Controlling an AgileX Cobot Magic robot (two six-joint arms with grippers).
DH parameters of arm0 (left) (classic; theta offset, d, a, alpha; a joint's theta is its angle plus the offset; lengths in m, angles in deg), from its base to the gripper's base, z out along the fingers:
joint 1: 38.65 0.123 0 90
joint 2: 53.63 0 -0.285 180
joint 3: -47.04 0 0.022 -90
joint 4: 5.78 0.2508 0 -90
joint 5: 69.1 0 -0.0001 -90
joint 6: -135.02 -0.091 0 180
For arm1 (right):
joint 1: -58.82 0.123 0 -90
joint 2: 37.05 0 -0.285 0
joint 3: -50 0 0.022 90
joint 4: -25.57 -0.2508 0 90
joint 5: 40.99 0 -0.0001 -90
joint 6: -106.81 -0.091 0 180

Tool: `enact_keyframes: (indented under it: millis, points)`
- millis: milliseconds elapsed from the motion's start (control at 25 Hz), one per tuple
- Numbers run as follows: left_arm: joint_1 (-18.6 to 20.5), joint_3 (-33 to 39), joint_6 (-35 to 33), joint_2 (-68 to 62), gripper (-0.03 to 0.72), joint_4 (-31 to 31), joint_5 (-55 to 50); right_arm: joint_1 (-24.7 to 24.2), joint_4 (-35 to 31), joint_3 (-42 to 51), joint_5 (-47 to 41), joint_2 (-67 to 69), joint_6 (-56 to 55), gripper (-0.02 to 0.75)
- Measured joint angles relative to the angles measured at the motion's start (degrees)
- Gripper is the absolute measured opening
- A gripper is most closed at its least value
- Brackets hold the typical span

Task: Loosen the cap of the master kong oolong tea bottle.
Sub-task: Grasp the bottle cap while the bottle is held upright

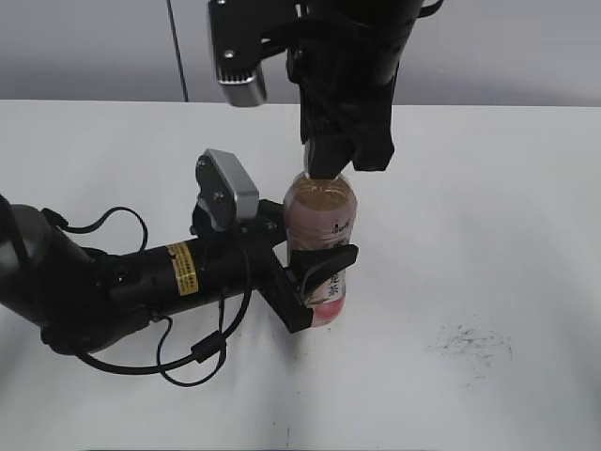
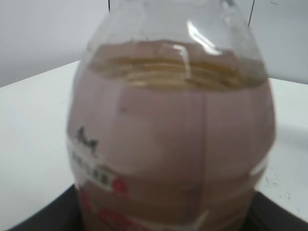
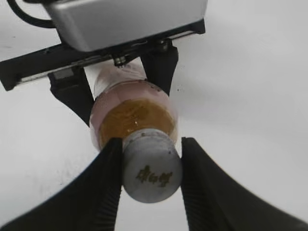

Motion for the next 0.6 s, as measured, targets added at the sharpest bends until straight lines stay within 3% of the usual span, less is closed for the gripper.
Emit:
enact_keyframes:
  millis: [80,160,280,400,600]
  points:
    - [0.0,0.0,0.0,0.0,0.385,0.0,0.0,0.0,0.0,0.0,0.0,-0.1,1.3,0.273]
    - [0.0,0.0,0.1,0.0,0.385,-0.1,0.0,0.0,0.0,0.0,0.1,-0.2,1.4,0.323]
    - [0.0,0.0,0.3,0.0,0.385,-0.1,0.0,0.0,-0.7,0.0,0.4,-1.1,-2.6,0.491]
    - [0.0,0.0,0.3,0.0,0.385,-0.2,0.0,0.0,-2.3,-1.4,0.4,-2.6,-20.9,0.580]
    - [0.0,0.0,0.3,0.0,0.385,-0.2,0.0,0.0,2.4,-4.2,0.4,-3.9,-59.5,0.562]
